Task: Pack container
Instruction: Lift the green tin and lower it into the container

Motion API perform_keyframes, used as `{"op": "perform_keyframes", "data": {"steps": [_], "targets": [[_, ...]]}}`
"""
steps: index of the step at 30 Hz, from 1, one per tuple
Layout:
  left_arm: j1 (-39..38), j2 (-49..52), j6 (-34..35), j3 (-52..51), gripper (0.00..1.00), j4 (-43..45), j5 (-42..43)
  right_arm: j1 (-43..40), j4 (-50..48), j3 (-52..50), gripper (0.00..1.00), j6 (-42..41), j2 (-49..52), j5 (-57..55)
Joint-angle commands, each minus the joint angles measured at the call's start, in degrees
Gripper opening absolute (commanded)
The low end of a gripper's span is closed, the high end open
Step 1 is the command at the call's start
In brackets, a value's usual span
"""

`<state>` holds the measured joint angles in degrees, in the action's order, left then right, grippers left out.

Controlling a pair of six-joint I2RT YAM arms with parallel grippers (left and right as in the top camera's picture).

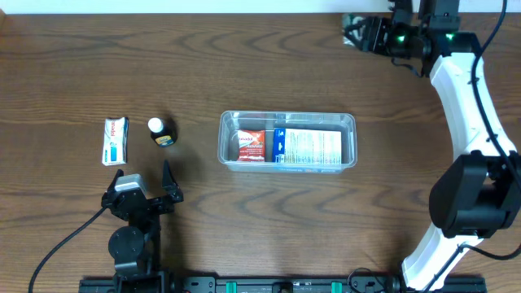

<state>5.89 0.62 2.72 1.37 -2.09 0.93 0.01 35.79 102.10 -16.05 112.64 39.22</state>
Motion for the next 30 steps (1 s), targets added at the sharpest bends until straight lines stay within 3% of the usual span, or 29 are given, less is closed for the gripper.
{"op": "perform_keyframes", "data": {"steps": [1, 11, 19, 26, 30], "targets": [[0.04, -0.28, -0.76, -1.14, 0.98, -2.10, -1.14, 3.43, 2.12, 0.20, 0.53, -5.11, 0.52, 17.57], [0.04, -0.28, -0.79, -1.14, 0.98, -2.10, -1.14, 15.39, 11.76, 0.20, 0.49, 0.26, 0.52, 20.52], [0.04, -0.28, -0.79, -1.14, 0.98, -2.10, -1.14, 26.62, 19.21, 0.20, 0.49, 1.77, 0.52, -6.38], [0.04, -0.28, -0.76, -1.14, 0.98, -2.10, -1.14, 35.85, 18.95, -0.15, 0.49, 0.24, 0.66, -30.21], [0.04, -0.28, -0.76, -1.14, 0.98, -2.10, -1.14, 39.30, 17.49, -2.45, 0.49, -2.21, 0.94, -38.51]]}}
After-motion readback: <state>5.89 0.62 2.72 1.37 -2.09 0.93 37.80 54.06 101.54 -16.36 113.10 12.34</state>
